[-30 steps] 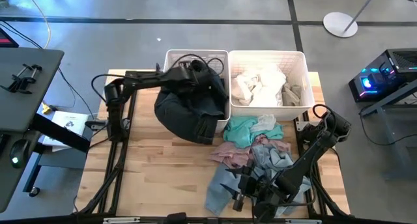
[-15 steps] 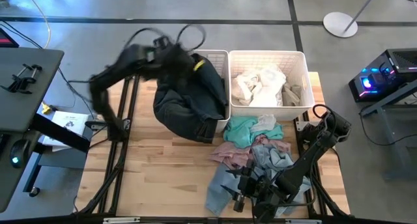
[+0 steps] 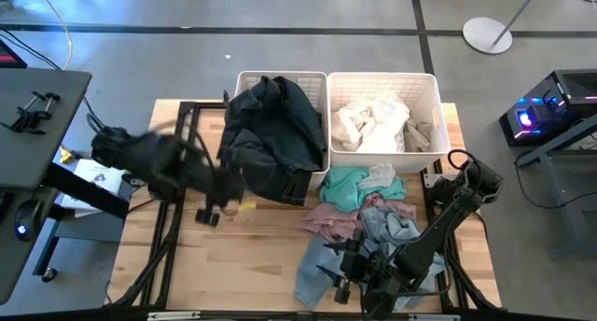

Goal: Sort clothes
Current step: Put the dark blue pants into the left white bin

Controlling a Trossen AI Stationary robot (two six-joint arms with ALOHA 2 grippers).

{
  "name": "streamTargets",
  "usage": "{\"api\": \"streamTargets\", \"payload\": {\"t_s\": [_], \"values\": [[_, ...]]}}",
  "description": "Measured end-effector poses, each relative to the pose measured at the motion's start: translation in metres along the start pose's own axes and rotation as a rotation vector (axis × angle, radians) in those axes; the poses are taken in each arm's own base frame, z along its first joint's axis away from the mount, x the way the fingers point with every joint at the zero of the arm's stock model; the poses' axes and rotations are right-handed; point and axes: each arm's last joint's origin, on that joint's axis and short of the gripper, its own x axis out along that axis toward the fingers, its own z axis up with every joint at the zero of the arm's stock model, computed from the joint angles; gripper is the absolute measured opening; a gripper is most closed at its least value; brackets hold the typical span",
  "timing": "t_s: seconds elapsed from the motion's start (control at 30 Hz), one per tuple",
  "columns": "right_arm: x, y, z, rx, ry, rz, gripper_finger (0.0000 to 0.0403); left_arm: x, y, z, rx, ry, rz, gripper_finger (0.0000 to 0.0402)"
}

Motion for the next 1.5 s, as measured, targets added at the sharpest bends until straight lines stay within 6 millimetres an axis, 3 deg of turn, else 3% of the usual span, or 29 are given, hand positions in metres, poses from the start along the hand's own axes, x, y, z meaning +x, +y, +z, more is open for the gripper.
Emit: {"api": "streamTargets", "payload": {"t_s": [0.17, 0.27, 0.33, 0.43, 0.6, 0.77, 1.03, 1.17, 1.37, 1.5], "values": [[0.0, 0.0, 0.0, 0.001, -0.001, -0.001, 0.0248, 0.049, -0.02, -0.013, 0.056, 0.203, 0.006, 0.0036], [0.0, 0.0, 0.0, 0.001, -0.002, -0.001, 0.0248, 0.074, -0.015, -0.016, 0.115, 0.287, 0.195, 0.0012], [0.0, 0.0, 0.0, 0.0, -0.001, -0.002, 0.0248, 0.079, -0.009, -0.014, 0.136, 0.28, 0.355, 0.0003], [0.0, 0.0, 0.0, -0.001, -0.001, -0.002, 0.0248, 0.076, 0.007, -0.006, 0.091, 0.212, 0.51, 0.0004], [0.0, 0.0, 0.0, 0.0, -0.001, -0.003, 0.0248, 0.065, 0.048, 0.002, -0.074, 0.098, 0.502, 0.0001], [0.0, 0.0, 0.0, 0.021, -0.001, -0.003, 0.0248, 0.079, 0.096, -0.003, -0.213, 0.12, 0.514, 0.0], [0.0, 0.0, -0.001, 0.016, 0.005, -0.001, 0.0248, 0.139, 0.165, -0.026, -0.421, 0.156, 0.663, 0.0], [0.0, -0.001, -0.001, 0.013, 0.009, -0.002, 0.0248, 0.18, 0.19, -0.039, -0.505, 0.17, 0.756, 0.0], [0.0, -0.002, -0.003, 0.024, 0.02, -0.008, 0.0248, 0.243, 0.198, -0.049, -0.495, 0.234, 0.616, 0.0], [0.0, -0.003, -0.004, 0.037, 0.028, -0.012, 0.0248, 0.257, 0.195, -0.052, -0.44, 0.336, 0.562, 0.0]]}}
